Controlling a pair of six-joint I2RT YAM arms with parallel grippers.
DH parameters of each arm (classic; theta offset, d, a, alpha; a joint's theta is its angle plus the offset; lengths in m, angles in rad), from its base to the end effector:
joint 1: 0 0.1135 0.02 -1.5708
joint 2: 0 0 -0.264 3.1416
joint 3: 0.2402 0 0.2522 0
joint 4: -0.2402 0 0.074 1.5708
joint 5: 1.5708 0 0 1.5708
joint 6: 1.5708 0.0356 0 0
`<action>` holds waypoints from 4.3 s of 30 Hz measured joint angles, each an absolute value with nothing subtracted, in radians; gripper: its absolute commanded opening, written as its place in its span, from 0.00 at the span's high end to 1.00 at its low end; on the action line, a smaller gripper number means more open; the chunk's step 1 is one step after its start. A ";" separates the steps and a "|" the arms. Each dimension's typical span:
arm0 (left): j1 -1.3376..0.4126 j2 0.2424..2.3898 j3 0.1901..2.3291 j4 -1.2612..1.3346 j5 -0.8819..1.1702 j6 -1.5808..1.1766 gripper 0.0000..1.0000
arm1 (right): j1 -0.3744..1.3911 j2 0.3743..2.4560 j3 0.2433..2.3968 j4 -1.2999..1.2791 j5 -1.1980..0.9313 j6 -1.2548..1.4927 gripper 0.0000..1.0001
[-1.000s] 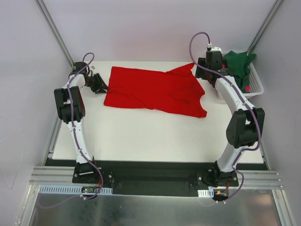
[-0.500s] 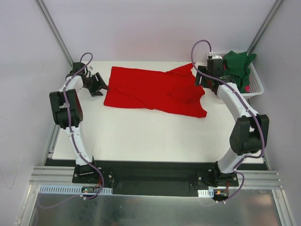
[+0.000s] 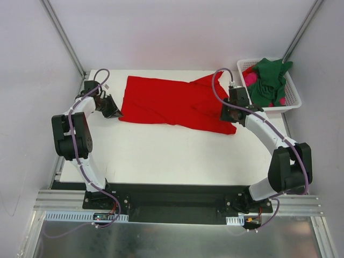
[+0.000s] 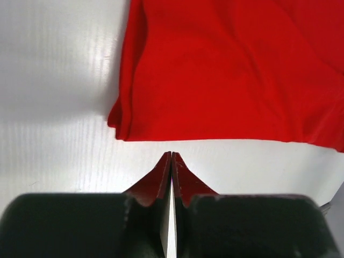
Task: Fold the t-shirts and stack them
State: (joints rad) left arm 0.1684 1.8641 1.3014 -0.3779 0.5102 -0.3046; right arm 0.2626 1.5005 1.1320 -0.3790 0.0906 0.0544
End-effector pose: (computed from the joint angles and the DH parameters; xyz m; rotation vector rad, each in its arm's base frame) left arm 0.3947 0.0495 0.2014 -0.3736 2.4437 -0.6955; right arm 0.3213 0.0830 0.2702 -0.1949 2.3069 0.0559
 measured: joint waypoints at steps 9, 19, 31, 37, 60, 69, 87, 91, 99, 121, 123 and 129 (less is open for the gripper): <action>0.051 1.865 1.302 -0.318 0.512 -0.316 1.00 | 0.303 1.517 1.066 -0.364 0.046 0.097 0.99; 0.020 1.925 1.320 -0.240 0.514 -0.357 1.00 | 0.305 1.627 1.076 -0.339 0.036 0.097 0.99; 0.020 1.959 1.320 -0.210 0.513 -0.368 1.00 | 0.306 1.765 1.192 -0.333 0.042 0.085 0.98; 0.020 1.977 1.320 -0.204 0.512 -0.369 1.00 | 0.306 1.819 1.247 -0.326 0.045 0.074 0.99; 0.048 1.941 1.190 -0.175 0.485 -0.367 1.00 | 0.306 1.826 1.144 -0.325 0.035 0.075 0.99; 0.054 1.914 1.185 -0.247 0.426 -0.331 1.00 | 0.307 1.767 1.082 -0.364 0.015 0.086 0.99; 0.054 1.810 1.108 -0.453 0.354 -0.216 1.00 | 0.312 1.693 1.016 -0.508 0.027 0.089 0.99; 0.054 1.794 1.089 -0.475 0.354 -0.199 1.00 | 0.312 1.687 1.011 -0.517 0.040 0.089 0.99; 0.054 1.773 1.069 -0.509 0.331 -0.171 1.00 | 0.312 1.660 0.979 -0.537 0.049 0.089 0.99; 0.054 1.523 1.009 -0.582 0.305 -0.109 1.00 | 0.312 1.431 0.945 -0.664 0.135 0.085 0.97; 0.054 1.454 1.025 -0.585 0.336 -0.107 1.00 | 0.313 1.380 0.953 -0.667 0.136 0.085 0.93; 0.039 1.347 1.102 -0.553 0.431 -0.111 1.00 | 0.313 1.342 0.990 -0.638 0.122 0.080 0.74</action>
State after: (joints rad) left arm 0.0387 1.3472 1.1019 -0.5533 0.4309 -0.1108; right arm 0.3130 1.3418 0.9897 -0.6384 0.1223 0.0799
